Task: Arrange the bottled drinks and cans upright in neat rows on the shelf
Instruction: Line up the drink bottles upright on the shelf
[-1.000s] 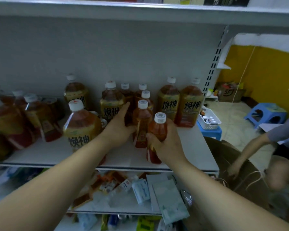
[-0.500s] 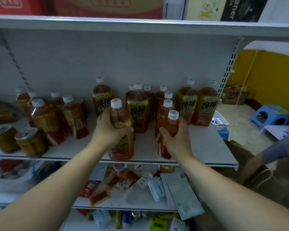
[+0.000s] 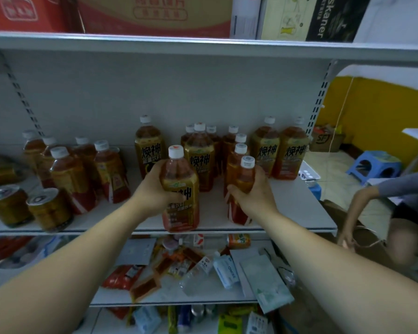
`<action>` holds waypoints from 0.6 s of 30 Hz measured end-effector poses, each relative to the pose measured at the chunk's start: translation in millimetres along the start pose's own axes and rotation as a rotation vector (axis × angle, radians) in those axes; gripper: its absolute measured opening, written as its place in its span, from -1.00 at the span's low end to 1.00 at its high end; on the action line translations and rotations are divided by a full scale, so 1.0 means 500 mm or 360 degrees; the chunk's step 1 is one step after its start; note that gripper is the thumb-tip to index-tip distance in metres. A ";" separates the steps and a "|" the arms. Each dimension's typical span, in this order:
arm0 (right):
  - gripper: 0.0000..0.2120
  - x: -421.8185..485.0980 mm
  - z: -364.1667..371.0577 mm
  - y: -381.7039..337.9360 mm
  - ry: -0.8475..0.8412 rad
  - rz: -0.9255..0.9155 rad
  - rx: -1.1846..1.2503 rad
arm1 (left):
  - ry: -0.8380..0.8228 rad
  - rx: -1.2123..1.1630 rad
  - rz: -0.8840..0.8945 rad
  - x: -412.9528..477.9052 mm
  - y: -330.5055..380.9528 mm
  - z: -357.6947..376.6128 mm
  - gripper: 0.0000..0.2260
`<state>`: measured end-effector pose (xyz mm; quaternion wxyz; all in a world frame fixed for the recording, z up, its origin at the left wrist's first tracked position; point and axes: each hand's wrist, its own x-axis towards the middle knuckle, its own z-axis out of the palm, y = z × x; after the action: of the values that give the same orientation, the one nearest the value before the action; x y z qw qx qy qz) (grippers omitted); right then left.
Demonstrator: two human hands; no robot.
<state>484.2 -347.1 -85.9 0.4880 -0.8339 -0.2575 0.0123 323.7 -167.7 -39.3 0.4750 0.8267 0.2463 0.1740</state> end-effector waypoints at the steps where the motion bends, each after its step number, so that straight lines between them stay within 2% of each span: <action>1: -0.22 -0.005 -0.008 -0.003 0.0033 -0.0021 -0.0076 | 0.0017 -0.0034 0.0014 -0.006 0.001 0.004 -0.25; 4: -0.24 -0.033 -0.037 -0.038 0.0313 -0.0336 -0.0185 | -0.0004 -0.0067 0.0049 -0.031 0.008 0.028 -0.22; 6: -0.25 -0.055 -0.051 -0.072 0.0250 -0.0502 -0.0039 | -0.0029 -0.0042 0.0101 -0.049 0.026 0.052 -0.11; 8: -0.24 -0.071 -0.060 -0.100 -0.0082 -0.0470 0.0094 | -0.0036 -0.0051 0.0169 -0.056 0.042 0.075 -0.06; 9: -0.31 -0.077 -0.064 -0.107 -0.0240 -0.0434 0.0115 | -0.0045 -0.0062 0.0213 -0.060 0.052 0.088 -0.06; 11: -0.47 -0.085 -0.077 -0.107 -0.0379 -0.0337 0.0211 | -0.0058 -0.0080 0.0298 -0.068 0.071 0.118 -0.08; 13: -0.50 -0.091 -0.095 -0.094 -0.0309 -0.0273 0.0382 | -0.0120 -0.0165 0.0330 -0.069 0.088 0.146 -0.06; 15: -0.52 -0.092 -0.116 -0.073 -0.0188 -0.0231 0.0438 | -0.0322 -0.0239 0.0303 -0.057 0.092 0.163 0.00; 18: -0.55 -0.085 -0.151 -0.033 -0.0088 -0.0150 0.0432 | -0.0513 -0.0021 0.0181 -0.024 0.067 0.176 -0.06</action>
<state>461.1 -420.3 -42.3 0.5889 -0.7466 -0.3057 0.0471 368.1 -250.4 -53.6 0.5031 0.8534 0.1186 0.0675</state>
